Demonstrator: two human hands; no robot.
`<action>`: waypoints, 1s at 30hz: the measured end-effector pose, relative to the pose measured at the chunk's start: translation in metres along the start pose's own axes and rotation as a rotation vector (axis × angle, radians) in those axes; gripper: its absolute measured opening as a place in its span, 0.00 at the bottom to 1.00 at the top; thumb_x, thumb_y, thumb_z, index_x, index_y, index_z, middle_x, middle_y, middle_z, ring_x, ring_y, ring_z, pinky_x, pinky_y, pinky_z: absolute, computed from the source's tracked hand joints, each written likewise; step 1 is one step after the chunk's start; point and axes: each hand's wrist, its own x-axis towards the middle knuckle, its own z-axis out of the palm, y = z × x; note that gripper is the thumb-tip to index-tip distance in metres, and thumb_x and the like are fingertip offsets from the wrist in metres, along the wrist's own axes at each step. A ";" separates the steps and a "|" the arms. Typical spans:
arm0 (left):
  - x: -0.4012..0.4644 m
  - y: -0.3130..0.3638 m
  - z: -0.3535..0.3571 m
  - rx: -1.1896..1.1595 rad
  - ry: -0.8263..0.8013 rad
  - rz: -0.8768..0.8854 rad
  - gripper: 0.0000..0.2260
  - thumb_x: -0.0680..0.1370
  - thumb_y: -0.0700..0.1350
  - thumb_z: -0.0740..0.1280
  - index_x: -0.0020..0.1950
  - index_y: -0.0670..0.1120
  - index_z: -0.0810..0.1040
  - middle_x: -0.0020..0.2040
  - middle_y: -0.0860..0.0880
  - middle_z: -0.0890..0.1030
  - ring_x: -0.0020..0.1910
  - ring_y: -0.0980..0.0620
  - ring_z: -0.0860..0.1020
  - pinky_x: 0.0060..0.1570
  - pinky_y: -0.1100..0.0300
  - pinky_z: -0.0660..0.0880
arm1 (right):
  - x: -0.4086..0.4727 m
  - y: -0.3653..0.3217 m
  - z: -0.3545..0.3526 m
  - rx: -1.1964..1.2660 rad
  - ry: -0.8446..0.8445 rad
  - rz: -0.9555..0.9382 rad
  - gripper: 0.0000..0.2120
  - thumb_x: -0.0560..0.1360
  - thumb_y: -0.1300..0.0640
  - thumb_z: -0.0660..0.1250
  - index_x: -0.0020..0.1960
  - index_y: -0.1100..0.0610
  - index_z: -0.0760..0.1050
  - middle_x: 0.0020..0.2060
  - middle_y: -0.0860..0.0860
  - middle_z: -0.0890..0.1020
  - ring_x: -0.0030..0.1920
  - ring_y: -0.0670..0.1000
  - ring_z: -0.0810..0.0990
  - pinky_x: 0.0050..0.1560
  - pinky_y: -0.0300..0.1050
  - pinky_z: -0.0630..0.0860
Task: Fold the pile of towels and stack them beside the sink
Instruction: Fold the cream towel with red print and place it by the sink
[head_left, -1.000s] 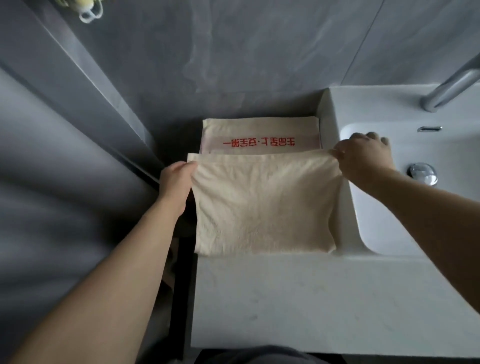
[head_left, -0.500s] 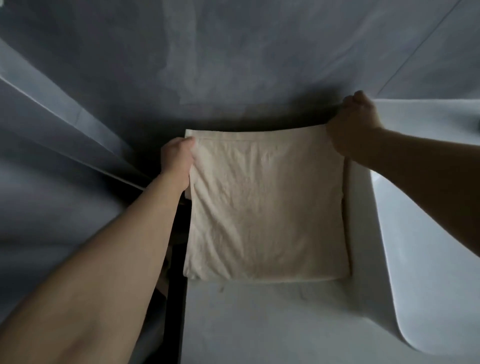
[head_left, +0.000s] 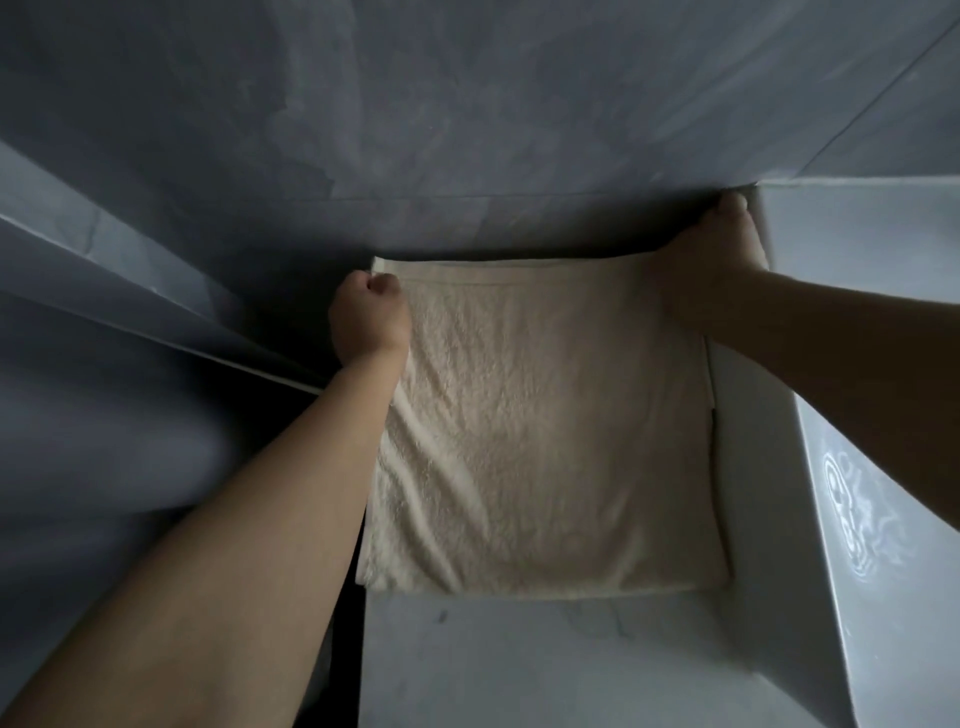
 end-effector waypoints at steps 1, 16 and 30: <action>-0.001 0.001 0.000 -0.007 -0.002 -0.009 0.07 0.80 0.46 0.61 0.45 0.44 0.72 0.37 0.52 0.73 0.35 0.53 0.72 0.34 0.59 0.65 | -0.002 -0.004 -0.003 -0.143 -0.077 0.027 0.19 0.78 0.53 0.58 0.67 0.57 0.74 0.65 0.56 0.76 0.66 0.58 0.70 0.65 0.50 0.63; -0.002 -0.001 0.006 -0.081 -0.019 -0.029 0.12 0.82 0.51 0.63 0.51 0.44 0.80 0.46 0.47 0.82 0.45 0.48 0.80 0.44 0.55 0.75 | 0.015 -0.094 -0.040 0.667 0.080 -0.039 0.06 0.80 0.60 0.56 0.57 0.57 0.66 0.45 0.56 0.81 0.38 0.59 0.77 0.35 0.46 0.65; -0.008 -0.014 0.018 -0.021 0.132 0.092 0.13 0.83 0.53 0.60 0.53 0.46 0.80 0.51 0.49 0.81 0.46 0.54 0.76 0.41 0.63 0.64 | 0.031 -0.090 -0.042 0.753 0.006 0.015 0.10 0.80 0.56 0.57 0.59 0.58 0.70 0.48 0.56 0.79 0.42 0.58 0.77 0.39 0.47 0.67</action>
